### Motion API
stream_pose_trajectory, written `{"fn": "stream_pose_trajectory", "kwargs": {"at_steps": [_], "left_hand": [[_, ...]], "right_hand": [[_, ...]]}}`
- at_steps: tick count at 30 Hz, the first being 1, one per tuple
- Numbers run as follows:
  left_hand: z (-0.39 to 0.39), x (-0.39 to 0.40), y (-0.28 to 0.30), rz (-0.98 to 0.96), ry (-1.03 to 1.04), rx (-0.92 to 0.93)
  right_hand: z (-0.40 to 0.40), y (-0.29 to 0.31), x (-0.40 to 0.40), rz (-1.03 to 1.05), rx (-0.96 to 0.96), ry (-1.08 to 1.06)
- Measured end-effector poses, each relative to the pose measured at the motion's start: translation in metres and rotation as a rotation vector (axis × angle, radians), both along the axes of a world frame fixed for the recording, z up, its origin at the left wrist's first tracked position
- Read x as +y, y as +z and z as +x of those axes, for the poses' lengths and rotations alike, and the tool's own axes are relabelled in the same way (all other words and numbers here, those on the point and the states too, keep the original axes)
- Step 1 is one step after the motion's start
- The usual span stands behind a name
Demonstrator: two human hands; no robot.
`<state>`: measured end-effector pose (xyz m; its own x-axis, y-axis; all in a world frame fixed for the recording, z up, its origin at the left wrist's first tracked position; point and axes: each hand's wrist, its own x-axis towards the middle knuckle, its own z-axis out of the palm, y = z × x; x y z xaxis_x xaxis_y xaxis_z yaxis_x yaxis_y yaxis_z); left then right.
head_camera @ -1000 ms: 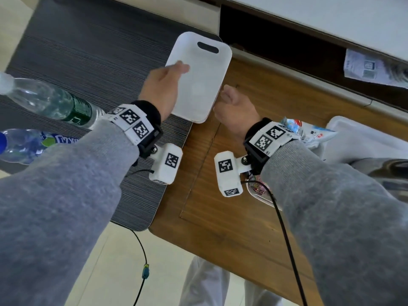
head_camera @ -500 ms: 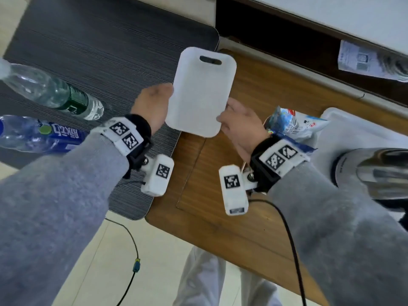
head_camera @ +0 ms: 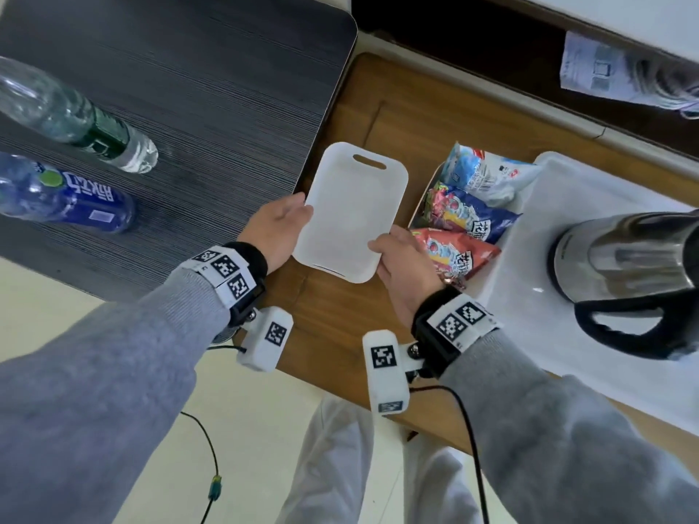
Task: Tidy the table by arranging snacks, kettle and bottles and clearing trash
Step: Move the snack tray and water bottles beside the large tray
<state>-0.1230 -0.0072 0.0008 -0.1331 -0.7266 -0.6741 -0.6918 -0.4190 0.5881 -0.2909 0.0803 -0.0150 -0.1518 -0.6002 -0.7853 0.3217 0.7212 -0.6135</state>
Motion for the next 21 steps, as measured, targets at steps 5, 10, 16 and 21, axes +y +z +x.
{"fn": "stream_pose_trajectory", "kwargs": {"at_steps": [5,10,16,21], "left_hand": [[0.016,0.0,-0.004,-0.004,0.006,-0.06],[0.011,0.003,0.001,-0.152,-0.161,-0.099],[-0.033,-0.002,0.012,-0.098,-0.298,0.048],[-0.06,0.009,0.018,-0.045,-0.256,0.163]], "right_hand": [[0.016,0.007,-0.003,0.011,-0.014,0.037],[-0.004,0.021,0.014,-0.055,0.056,0.012],[-0.048,0.043,0.016,-0.204,0.294,-0.24],[-0.068,0.015,0.015,-0.017,0.484,-0.301]]}}
